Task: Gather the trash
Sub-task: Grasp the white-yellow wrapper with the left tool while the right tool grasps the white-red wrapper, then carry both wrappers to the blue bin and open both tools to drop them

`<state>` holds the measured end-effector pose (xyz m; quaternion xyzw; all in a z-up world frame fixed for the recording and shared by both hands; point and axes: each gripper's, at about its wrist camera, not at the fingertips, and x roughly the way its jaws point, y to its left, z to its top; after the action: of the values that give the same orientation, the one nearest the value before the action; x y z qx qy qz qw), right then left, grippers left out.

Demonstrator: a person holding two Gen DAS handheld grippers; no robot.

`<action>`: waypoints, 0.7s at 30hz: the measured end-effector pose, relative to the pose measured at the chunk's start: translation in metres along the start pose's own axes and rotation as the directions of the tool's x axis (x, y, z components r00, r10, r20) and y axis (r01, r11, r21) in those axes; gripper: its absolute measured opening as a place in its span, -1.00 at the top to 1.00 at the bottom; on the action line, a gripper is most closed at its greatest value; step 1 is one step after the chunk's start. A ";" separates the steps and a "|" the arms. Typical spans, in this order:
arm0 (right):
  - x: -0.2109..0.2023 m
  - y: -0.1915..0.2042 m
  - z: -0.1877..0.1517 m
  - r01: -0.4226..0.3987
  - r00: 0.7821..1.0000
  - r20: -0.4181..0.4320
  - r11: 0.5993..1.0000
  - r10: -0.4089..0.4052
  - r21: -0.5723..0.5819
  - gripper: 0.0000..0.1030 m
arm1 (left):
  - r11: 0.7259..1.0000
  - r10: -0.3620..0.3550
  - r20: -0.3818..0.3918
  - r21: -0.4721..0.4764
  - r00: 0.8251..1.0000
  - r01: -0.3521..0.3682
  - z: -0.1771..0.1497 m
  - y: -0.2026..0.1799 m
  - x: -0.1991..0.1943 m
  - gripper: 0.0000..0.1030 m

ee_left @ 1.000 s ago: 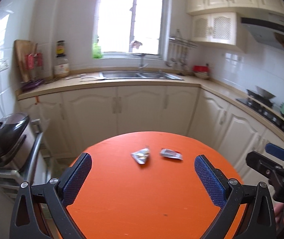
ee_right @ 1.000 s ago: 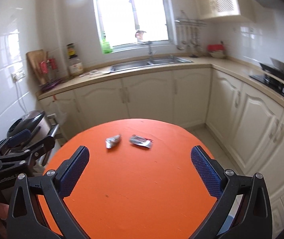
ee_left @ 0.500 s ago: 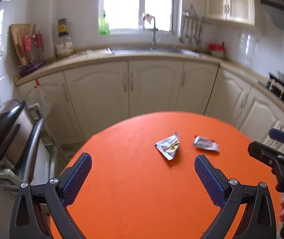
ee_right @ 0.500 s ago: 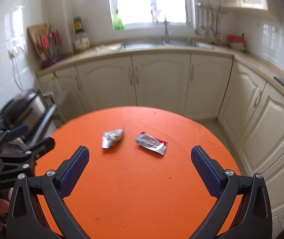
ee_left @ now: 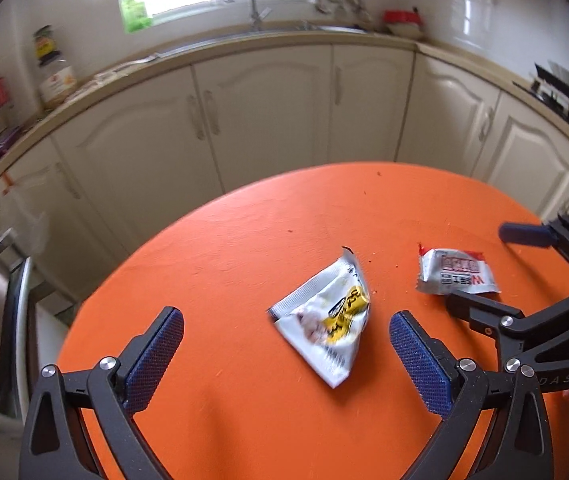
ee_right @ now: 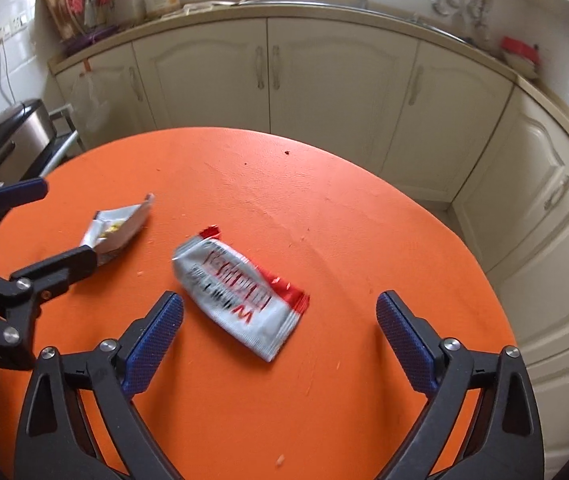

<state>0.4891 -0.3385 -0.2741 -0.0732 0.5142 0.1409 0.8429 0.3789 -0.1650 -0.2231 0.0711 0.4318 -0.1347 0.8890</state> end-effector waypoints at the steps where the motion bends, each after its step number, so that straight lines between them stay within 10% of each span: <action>1: 0.001 0.000 0.002 -0.010 1.000 0.016 1.000 0.010 -0.012 -0.79 | 1.000 -0.028 -0.012 -0.003 1.000 0.028 0.006 0.002 0.012 -0.89; 7: 0.002 0.012 0.006 -0.062 0.997 0.042 0.994 0.065 -0.086 -0.35 | 0.997 -0.080 -0.019 0.006 0.997 0.081 0.040 0.017 0.054 -0.28; 13: -0.002 0.032 0.008 -0.080 0.996 0.031 0.988 0.085 -0.131 0.47 | 0.992 -0.121 -0.009 0.037 0.993 0.121 0.072 0.004 0.077 0.77; 21: -0.014 0.037 0.002 -0.067 0.997 0.038 0.995 0.070 -0.074 0.61 | 0.985 -0.170 0.003 -0.019 0.985 0.170 0.099 0.008 0.100 0.84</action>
<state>0.4732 -0.3050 -0.2595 -0.0833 0.4939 0.1898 0.8444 0.5146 -0.1989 -0.2408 0.0255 0.4368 -0.2061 0.8753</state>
